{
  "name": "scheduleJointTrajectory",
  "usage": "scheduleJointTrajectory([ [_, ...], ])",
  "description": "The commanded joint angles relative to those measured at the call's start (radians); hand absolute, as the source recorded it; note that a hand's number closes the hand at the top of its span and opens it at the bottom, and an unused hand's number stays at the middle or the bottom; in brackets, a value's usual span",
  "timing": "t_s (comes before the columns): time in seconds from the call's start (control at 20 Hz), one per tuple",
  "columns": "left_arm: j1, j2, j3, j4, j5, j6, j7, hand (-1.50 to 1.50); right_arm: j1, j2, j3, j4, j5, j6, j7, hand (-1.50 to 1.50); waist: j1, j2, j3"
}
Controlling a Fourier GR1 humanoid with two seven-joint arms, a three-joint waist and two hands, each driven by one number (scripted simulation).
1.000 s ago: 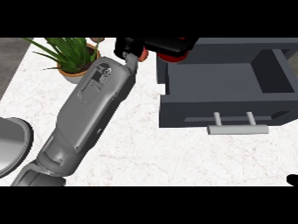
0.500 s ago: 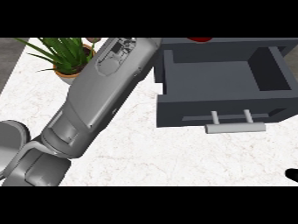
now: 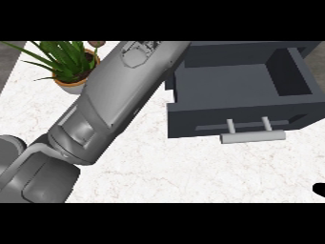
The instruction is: Pick up the can, place it into the drawer and close the drawer
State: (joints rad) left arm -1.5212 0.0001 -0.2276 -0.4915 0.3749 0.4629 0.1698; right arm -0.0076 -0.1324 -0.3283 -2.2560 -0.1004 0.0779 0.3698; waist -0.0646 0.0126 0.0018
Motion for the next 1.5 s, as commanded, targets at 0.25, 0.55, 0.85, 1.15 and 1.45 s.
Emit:
scheduleJointTrajectory([
  [0.25,-0.041,0.0,-0.078,0.111,0.082,0.107,-0.069,-1.5,-0.022,-0.022,0.007,-0.035,-0.015,0.006,0.038,-1.5,-0.035,0.006,0.001],
  [0.55,-0.114,0.0,-0.123,0.146,0.104,0.207,-0.042,-1.5,-0.046,0.001,0.073,0.028,0.057,0.002,-0.007,-1.5,-0.046,0.013,0.003],
  [0.85,-0.061,0.0,-0.112,0.167,0.145,0.204,-0.129,-1.5,-0.037,-0.067,0.068,0.028,0.105,0.063,-0.083,-1.5,-0.053,0.017,0.002],
  [1.15,-0.089,0.0,-0.084,0.161,0.208,0.192,-0.133,-1.5,-0.119,-0.159,0.132,0.075,0.272,0.087,-0.136,-1.5,-0.039,0.019,0.001],
  [1.45,-0.113,0.0,-0.064,0.173,0.243,0.201,-0.158,-1.5,-0.213,-0.206,0.234,0.192,0.5,0.057,-0.174,-1.5,-0.001,0.016,0.0],
])
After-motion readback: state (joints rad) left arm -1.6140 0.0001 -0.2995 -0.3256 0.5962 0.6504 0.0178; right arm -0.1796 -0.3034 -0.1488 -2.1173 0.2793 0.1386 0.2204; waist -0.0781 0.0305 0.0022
